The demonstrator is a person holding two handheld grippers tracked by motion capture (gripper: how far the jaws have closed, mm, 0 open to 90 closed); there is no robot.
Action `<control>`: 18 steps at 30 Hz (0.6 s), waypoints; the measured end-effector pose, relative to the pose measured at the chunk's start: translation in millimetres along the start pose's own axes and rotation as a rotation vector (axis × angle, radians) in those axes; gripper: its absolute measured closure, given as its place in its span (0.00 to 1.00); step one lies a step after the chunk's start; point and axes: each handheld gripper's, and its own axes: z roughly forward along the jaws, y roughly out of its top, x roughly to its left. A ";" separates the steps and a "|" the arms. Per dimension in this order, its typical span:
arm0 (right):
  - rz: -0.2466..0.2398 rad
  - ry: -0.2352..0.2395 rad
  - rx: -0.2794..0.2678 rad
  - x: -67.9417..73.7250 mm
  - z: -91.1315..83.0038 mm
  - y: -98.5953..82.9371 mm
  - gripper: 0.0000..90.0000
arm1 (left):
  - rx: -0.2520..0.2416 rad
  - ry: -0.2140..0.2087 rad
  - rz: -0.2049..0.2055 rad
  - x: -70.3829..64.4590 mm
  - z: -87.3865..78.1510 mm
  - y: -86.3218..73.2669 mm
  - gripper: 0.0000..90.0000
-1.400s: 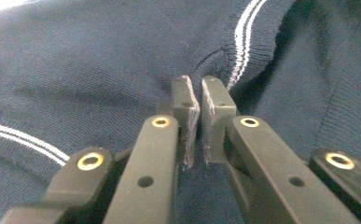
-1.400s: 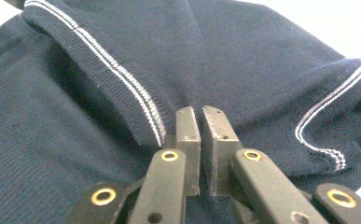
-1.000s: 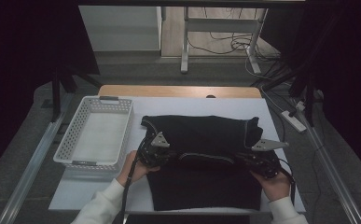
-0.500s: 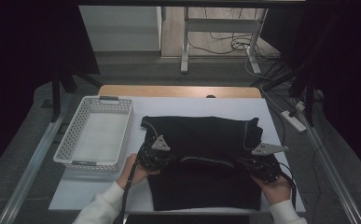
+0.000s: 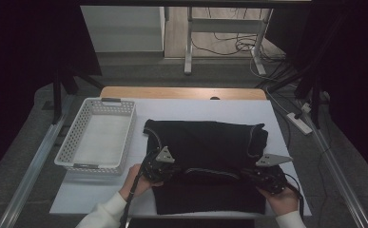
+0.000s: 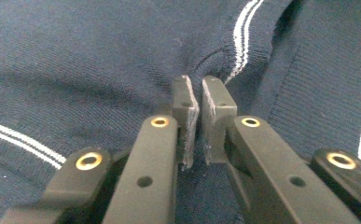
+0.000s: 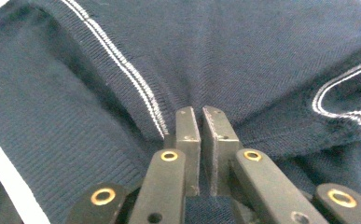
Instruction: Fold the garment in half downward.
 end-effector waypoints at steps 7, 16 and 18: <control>0.058 -0.074 -0.060 -8.0 -4.9 0.6 0.64 | 0.007 -0.004 -0.005 1.5 3.4 -1.3 0.92; 0.027 0.002 -0.049 -4.6 -3.5 2.9 0.45 | 0.006 -0.002 -0.003 1.7 3.2 -1.1 0.91; -0.014 0.026 -0.019 1.4 3.4 4.0 0.42 | 0.005 -0.003 -0.004 2.0 3.2 -1.3 0.91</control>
